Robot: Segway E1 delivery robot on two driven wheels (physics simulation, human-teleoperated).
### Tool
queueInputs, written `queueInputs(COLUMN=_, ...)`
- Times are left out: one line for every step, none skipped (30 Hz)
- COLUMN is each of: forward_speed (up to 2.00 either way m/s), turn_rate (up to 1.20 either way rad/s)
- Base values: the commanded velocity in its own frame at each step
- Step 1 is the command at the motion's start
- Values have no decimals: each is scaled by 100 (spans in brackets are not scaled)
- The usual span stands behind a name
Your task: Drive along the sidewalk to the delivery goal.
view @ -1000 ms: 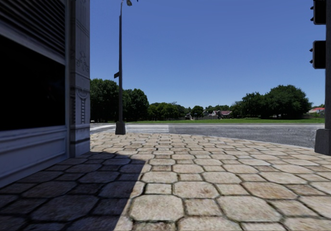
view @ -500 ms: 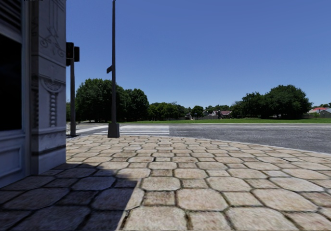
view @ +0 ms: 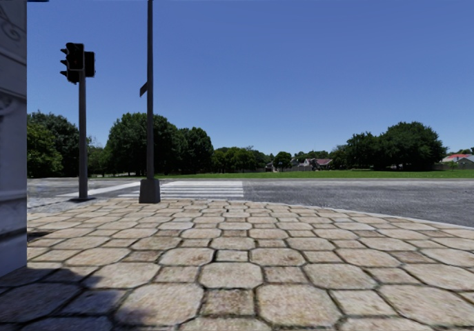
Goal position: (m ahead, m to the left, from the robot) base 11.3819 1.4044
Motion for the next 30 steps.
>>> queueInputs(forward_speed=200, turn_rate=15)
queueInputs(forward_speed=200, turn_rate=15)
queueInputs(forward_speed=200, turn_rate=15)
queueInputs(forward_speed=200, turn_rate=8)
queueInputs(forward_speed=200, turn_rate=0)
queueInputs(forward_speed=200, turn_rate=0)
queueInputs(forward_speed=200, turn_rate=0)
queueInputs(forward_speed=200, turn_rate=0)
queueInputs(forward_speed=200, turn_rate=0)
queueInputs(forward_speed=200, turn_rate=0)
queueInputs(forward_speed=200, turn_rate=0)
queueInputs(forward_speed=200, turn_rate=0)
queueInputs(forward_speed=200, turn_rate=0)
queueInputs(forward_speed=200, turn_rate=0)
queueInputs(forward_speed=200, turn_rate=0)
queueInputs(forward_speed=200, turn_rate=0)
queueInputs(forward_speed=200, turn_rate=0)
queueInputs(forward_speed=200, turn_rate=5)
queueInputs(forward_speed=200, turn_rate=8)
queueInputs(forward_speed=200, turn_rate=9)
queueInputs(forward_speed=200, turn_rate=9)
queueInputs(forward_speed=200, turn_rate=9)
queueInputs(forward_speed=200, turn_rate=10)
queueInputs(forward_speed=200, turn_rate=10)
queueInputs(forward_speed=200, turn_rate=15)
queueInputs(forward_speed=200, turn_rate=17)
queueInputs(forward_speed=200, turn_rate=18)
queueInputs(forward_speed=200, turn_rate=18)
queueInputs(forward_speed=200, turn_rate=18)
queueInputs(forward_speed=200, turn_rate=18)
